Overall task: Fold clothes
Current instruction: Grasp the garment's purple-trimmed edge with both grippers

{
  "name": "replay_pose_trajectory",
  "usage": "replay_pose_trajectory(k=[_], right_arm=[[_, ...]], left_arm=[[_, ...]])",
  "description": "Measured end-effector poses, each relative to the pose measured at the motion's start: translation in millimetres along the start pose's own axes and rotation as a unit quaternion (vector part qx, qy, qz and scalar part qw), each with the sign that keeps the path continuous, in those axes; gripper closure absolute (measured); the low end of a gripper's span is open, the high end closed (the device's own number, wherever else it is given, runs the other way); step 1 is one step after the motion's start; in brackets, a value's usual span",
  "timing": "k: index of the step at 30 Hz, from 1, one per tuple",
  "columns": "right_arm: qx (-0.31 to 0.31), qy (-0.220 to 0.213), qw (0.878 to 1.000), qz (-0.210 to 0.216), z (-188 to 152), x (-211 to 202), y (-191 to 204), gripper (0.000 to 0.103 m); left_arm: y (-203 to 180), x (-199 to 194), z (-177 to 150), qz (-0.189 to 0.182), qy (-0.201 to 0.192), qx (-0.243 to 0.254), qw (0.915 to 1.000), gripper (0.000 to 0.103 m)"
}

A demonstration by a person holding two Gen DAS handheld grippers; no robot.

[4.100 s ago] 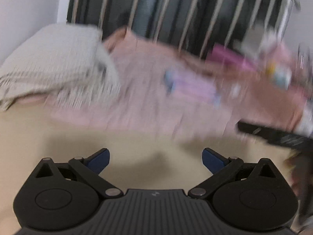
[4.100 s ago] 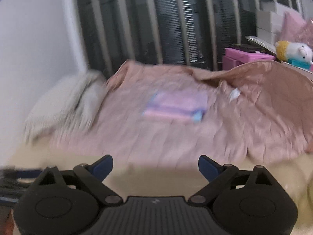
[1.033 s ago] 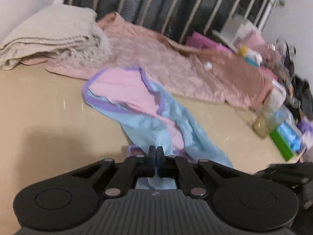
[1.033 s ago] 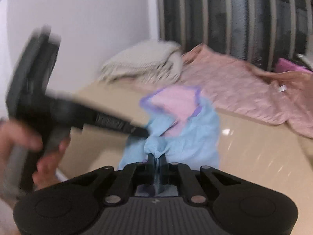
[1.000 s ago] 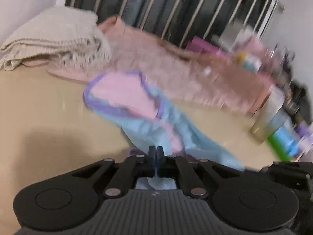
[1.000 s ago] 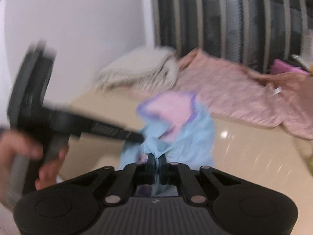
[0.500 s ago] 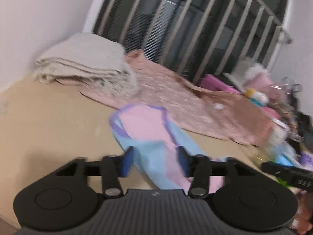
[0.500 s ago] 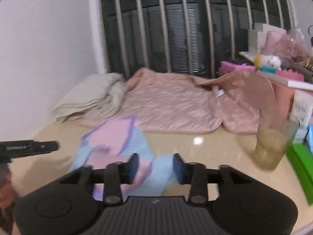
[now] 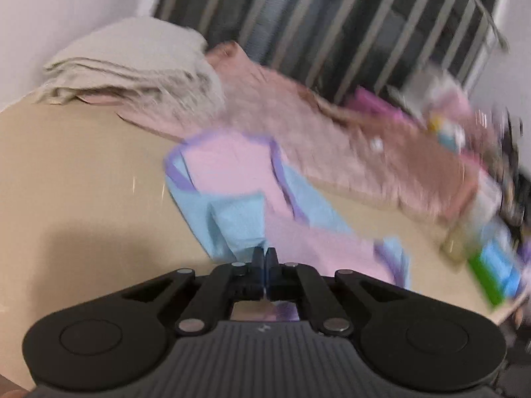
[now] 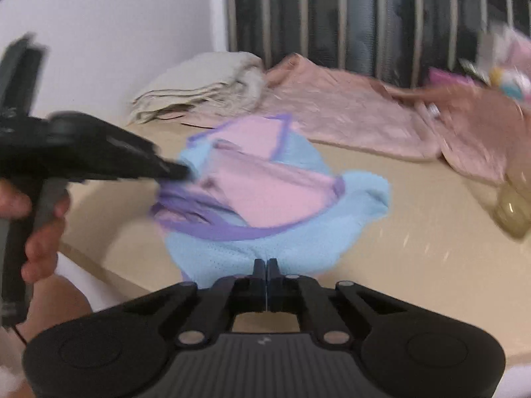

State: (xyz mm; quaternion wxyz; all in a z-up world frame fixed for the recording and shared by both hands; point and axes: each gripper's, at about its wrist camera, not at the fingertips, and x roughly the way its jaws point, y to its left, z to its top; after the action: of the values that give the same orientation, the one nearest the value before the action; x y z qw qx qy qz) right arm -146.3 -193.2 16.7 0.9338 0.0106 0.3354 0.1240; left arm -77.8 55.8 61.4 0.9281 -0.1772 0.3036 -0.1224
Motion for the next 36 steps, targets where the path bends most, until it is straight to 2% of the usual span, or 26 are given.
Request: replay_pose_trajectory(k=[3, 4, 5, 6, 7, 8, 9, 10, 13, 17, 18, 19, 21, 24, 26, 27, 28, 30, 32, 33, 34, 35, 36], right_arm=[[0.023, -0.044, 0.998, -0.028, 5.1, -21.9, -17.9, 0.103], [0.027, -0.056, 0.998, -0.028, 7.1, -27.0, -22.0, 0.103], [0.030, -0.067, 0.997, -0.027, 9.1, -30.4, -25.4, 0.101], [0.027, -0.077, 0.996, -0.029, 10.3, -33.2, -26.3, 0.095], [0.021, -0.082, 0.996, -0.030, 10.0, -35.4, -24.5, 0.088], [0.014, -0.085, 0.996, -0.025, 8.8, -37.2, -21.9, 0.079], [0.006, -0.087, 0.996, -0.014, 6.8, -38.6, -18.4, 0.061], [-0.005, -0.085, 0.996, 0.006, 3.6, -39.1, -13.6, 0.054], [-0.043, -0.066, 0.996, 0.045, -4.5, -32.1, 8.2, 0.054], [-0.050, -0.036, 0.998, 0.013, -10.2, -6.9, 24.8, 0.054], [-0.045, -0.030, 0.999, 0.007, -10.6, -0.3, 24.6, 0.065], [-0.040, -0.024, 0.999, 0.006, -10.3, 3.7, 22.8, 0.097], [-0.023, -0.034, 0.999, 0.000, -8.3, -0.4, 14.0, 0.097], [0.003, -0.055, 0.998, -0.001, -8.1, -26.2, -8.7, 0.097], [0.015, -0.062, 0.998, -0.002, -8.3, -42.0, -24.3, 0.092], [0.016, -0.052, 0.998, -0.005, -9.5, -45.7, -30.7, 0.087], [0.024, -0.045, 0.999, -0.006, -11.5, -49.3, -37.2, 0.067], [0.047, -0.057, 0.997, -0.001, -15.5, -57.7, -45.5, 0.042], [0.049, -0.073, 0.996, 0.016, -16.5, -62.1, -45.8, 0.042], [0.046, -0.079, 0.996, 0.024, -16.0, -61.9, -43.7, 0.042], [0.038, -0.078, 0.996, 0.027, -15.0, -58.2, -39.4, 0.043], [0.025, -0.071, 0.997, 0.028, -14.1, -52.3, -33.5, 0.043], [0.011, -0.066, 0.997, 0.027, -13.4, -45.6, -27.5, 0.044]], left_arm=[[8.9, -27.3, 21.2, -0.003, -0.068, -0.036, 0.9971, 0.102], [9.9, -32.7, 23.6, 0.007, -0.085, -0.039, 0.9956, 0.099], [10.6, -36.9, 24.7, 0.020, -0.098, -0.040, 0.9942, 0.086], [9.5, -38.8, 23.8, 0.033, -0.092, -0.029, 0.9948, 0.075], [8.4, -39.6, 20.8, 0.039, -0.084, -0.019, 0.9955, 0.057], [7.7, -40.8, 14.8, 0.040, -0.082, -0.011, 0.9958, 0.056], [7.0, -41.4, 7.5, 0.036, -0.076, 0.000, 0.9965, 0.056], [6.8, -41.0, 1.7, 0.031, -0.068, 0.007, 0.9971, 0.056], [8.4, -40.2, -11.3, 0.027, -0.046, 0.012, 0.9985, 0.056], [11.3, -50.3, -16.5, -0.011, -0.032, 0.005, 0.9994, 0.053], [10.9, -53.2, -18.4, -0.022, -0.023, 0.008, 0.9995, 0.052], [10.2, -54.8, -20.7, -0.029, -0.017, 0.013, 0.9993, 0.048], [4.5, -54.6, -28.1, -0.036, 0.000, 0.032, 0.9989, 0.047], [-13.4, -49.0, -46.2, -0.057, 0.013, 0.085, 0.9947, 0.046], [-28.4, -38.4, -55.5, -0.065, 0.021, 0.112, 0.9913, 0.040], [-38.2, -30.4, -59.4, -0.063, 0.027, 0.126, 0.9897, 0.040], [-47.5, -23.2, -62.1, -0.060, 0.033, 0.139, 0.9880, 0.040], [-65.0, -9.2, -67.2, -0.053, 0.034, 0.173, 0.9830, 0.040], [-74.5, 4.1, -70.5, -0.030, 0.031, 0.196, 0.9797, 0.040], [-76.2, 11.2, -71.6, -0.013, 0.038, 0.205, 0.9780, 0.044], [-77.0, 14.3, -72.5, -0.003, 0.037, 0.217, 0.9754, 0.062], [-75.9, 15.5, -71.4, 0.003, 0.036, 0.226, 0.9735, 0.093], [-72.1, 16.4, -66.0, 0.002, 0.043, 0.219, 0.9748, 0.094]])
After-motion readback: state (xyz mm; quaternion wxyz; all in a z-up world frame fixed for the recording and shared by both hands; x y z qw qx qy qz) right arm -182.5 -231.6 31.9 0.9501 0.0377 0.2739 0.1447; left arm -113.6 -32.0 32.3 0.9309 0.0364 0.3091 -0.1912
